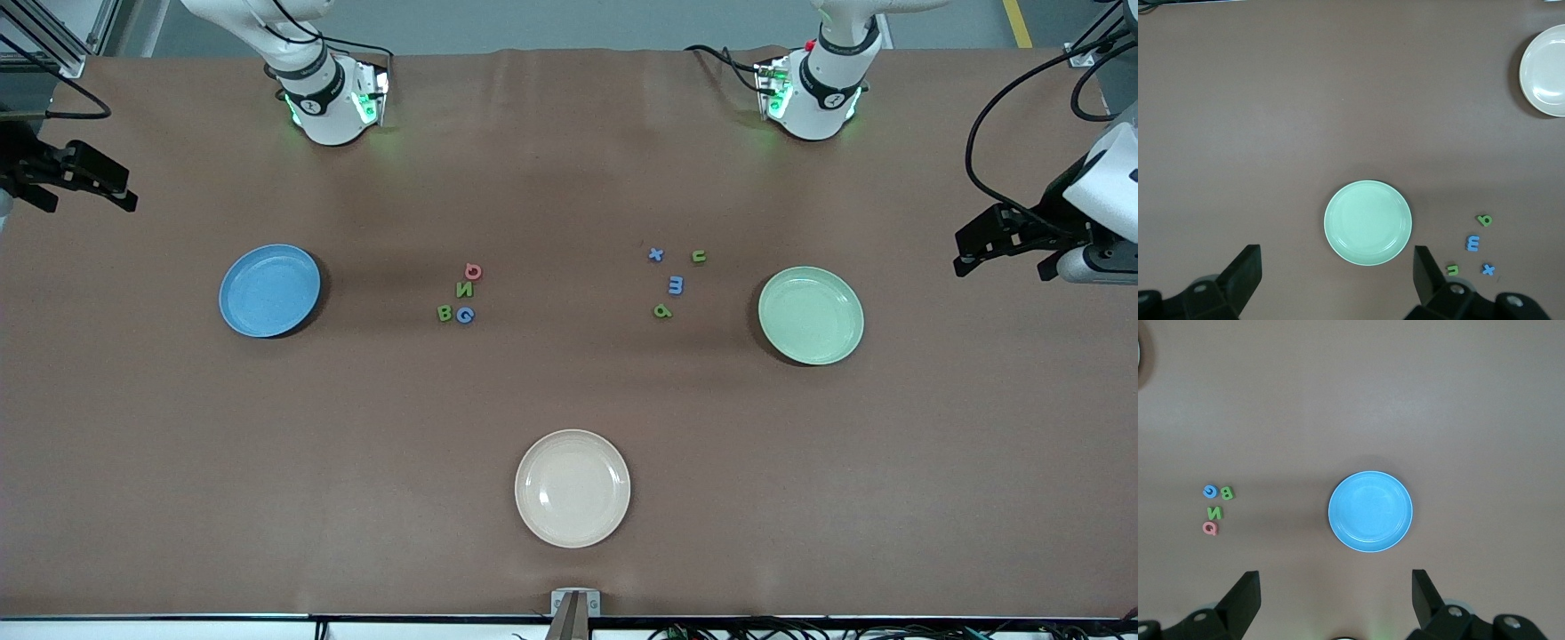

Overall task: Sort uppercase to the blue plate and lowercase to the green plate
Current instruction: 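Reach the left gripper to the green n while the right gripper reaches letters, then grasp the green n with the left gripper while the right gripper grasps B, then place the n on the green plate while the right gripper places B, then grasp the blue m with the left gripper while the right gripper grasps C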

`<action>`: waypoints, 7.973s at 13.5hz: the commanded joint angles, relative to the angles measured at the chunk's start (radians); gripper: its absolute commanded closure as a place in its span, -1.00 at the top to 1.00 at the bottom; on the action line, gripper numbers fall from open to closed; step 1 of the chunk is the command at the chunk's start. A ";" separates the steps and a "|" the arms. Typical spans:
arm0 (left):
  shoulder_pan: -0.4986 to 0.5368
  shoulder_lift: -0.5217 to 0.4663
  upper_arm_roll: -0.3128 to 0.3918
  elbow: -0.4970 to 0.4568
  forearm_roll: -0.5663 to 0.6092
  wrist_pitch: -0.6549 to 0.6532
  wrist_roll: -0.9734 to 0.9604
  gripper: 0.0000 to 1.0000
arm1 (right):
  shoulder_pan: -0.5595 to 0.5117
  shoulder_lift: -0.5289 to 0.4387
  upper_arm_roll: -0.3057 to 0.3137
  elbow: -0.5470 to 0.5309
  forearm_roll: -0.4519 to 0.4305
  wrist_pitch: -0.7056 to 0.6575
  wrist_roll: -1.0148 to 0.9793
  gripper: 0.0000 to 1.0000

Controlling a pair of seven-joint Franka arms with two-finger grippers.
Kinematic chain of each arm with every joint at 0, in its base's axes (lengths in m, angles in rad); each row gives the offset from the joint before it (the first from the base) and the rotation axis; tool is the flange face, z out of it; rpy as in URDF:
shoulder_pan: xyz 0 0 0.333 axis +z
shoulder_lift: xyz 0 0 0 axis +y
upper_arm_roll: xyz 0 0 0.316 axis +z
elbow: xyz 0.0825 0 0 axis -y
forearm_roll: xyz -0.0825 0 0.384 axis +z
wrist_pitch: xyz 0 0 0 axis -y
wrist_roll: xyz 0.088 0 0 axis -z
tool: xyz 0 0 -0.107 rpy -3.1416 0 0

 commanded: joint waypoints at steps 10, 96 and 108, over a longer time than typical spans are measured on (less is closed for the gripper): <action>-0.072 0.062 -0.038 -0.024 -0.025 -0.092 -0.083 1.00 | -0.012 0.016 0.002 0.014 0.030 -0.015 -0.002 1.00; 0.011 0.127 -0.184 -0.918 0.147 0.920 -0.111 0.84 | 0.702 0.296 -0.436 -0.566 0.139 0.664 1.015 1.00; -0.198 0.311 -0.368 -0.754 0.154 0.917 -0.752 0.86 | 1.022 0.543 -0.434 -0.528 0.406 1.063 1.199 0.71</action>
